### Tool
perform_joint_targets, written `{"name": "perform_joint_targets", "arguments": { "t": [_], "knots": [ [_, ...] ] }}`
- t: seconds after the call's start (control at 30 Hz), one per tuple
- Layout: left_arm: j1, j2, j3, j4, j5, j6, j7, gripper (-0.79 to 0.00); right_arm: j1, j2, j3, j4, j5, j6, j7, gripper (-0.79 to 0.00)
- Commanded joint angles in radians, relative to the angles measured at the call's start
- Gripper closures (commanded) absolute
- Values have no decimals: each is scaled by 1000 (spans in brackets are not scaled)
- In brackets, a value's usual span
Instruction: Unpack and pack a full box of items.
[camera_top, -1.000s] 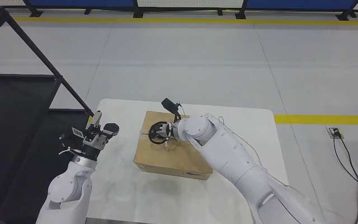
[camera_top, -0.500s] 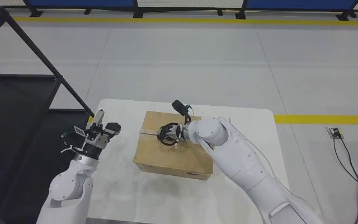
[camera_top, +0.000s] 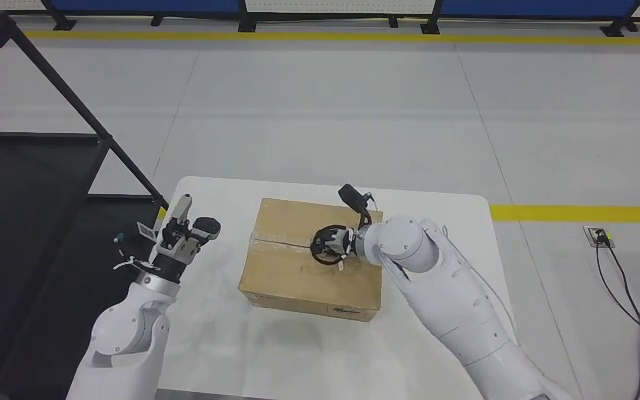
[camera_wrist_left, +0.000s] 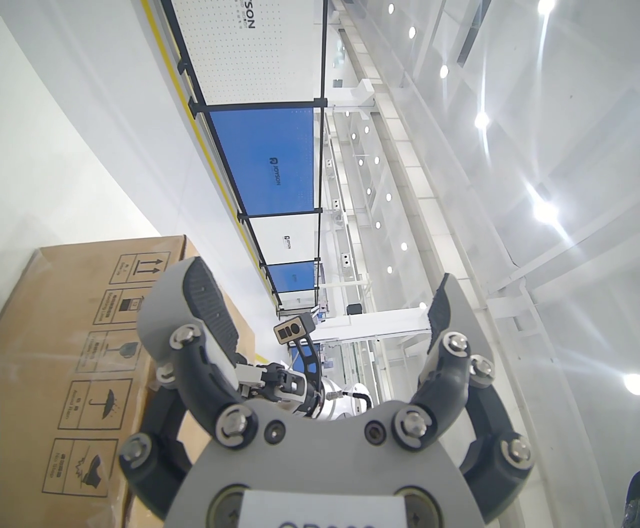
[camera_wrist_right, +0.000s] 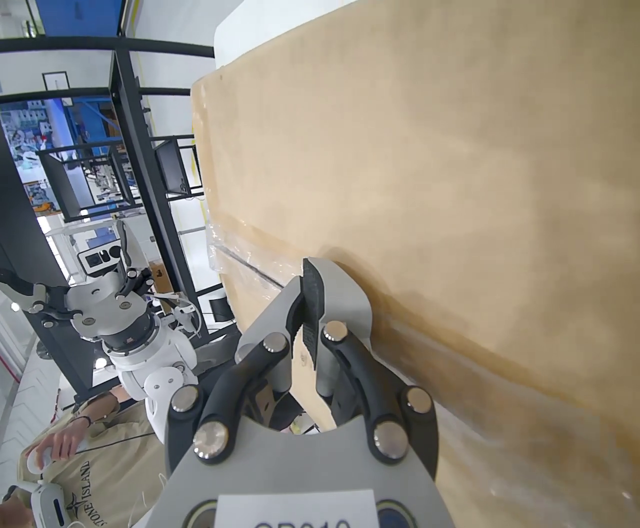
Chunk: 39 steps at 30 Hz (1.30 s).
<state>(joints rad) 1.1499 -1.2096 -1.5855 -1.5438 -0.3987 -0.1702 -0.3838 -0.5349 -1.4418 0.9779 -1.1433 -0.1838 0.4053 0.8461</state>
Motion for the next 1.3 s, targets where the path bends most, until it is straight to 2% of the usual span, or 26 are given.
{"name": "perform_joint_targets", "arguments": {
  "t": [0.0, 0.5, 1.27],
  "knots": [
    [-2, 0, 3, 1, 3, 0, -1, -785, -21, 11, 28, -20, -13, 14, 5, 0],
    [-11, 1, 11, 3, 12, 8, -4, -785, -158, 72, 167, -196, -88, 73, 59, 0],
    [-22, 2, 14, 16, 1, 1, -21, -785, -246, 133, 287, -331, -164, 183, 152, 0]
  ]
}}
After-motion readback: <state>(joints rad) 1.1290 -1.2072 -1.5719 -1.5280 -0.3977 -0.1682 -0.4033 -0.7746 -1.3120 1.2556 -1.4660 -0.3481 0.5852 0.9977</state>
